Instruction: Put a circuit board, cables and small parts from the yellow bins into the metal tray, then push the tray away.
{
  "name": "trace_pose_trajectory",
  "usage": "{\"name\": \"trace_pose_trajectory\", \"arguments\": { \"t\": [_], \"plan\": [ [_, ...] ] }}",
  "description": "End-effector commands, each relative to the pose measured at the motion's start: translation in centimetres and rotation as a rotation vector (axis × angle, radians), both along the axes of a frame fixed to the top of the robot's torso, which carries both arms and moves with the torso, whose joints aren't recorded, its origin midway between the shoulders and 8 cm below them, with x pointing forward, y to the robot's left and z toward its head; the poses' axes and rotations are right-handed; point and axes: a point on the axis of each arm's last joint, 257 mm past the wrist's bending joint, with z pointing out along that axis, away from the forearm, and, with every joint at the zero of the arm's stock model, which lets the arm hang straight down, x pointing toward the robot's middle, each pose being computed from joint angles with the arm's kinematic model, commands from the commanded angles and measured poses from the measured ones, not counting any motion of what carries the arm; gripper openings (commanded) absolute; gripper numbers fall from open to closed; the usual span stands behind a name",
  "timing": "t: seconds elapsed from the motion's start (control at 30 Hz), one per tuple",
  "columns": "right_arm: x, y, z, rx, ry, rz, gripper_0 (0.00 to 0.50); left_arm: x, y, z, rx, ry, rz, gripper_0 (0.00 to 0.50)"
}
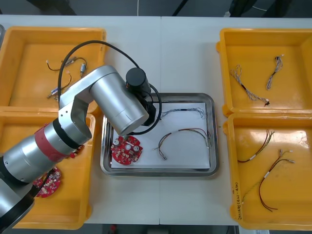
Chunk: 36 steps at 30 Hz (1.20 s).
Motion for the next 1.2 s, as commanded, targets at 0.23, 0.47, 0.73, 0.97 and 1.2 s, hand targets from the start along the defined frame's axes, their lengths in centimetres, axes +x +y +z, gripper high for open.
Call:
{"name": "trace_pose_trajectory", "arguments": {
  "t": [0.23,0.47,0.73,0.97,1.2],
  "plan": [
    [-0.6,-0.4,-0.6,0.124,-0.007,-0.146,0.500,-1.2,-2.5,-0.9,-0.083,0.013,0.054,0.320],
    [-0.8,0.4,-1.4,0.135,0.014,-0.131,0.500,-1.2,-2.7,-0.7,-0.094,0.008,0.066,0.500],
    [-0.9,0.6,-1.6,0.131,0.022,-0.117,0.500,-1.3,-2.2,1.7,-0.107,-0.023,0.084,0.500],
    [-0.8,0.3,-1.5,0.125,0.018,-0.127,0.500,-2.0,0.2,5.0,-0.112,-0.021,0.118,0.500],
    [-0.8,-0.1,-1.6,0.112,0.017,-0.141,0.500,-2.5,2.9,8.7,-0.142,-0.019,0.146,0.500]
  ]
}}
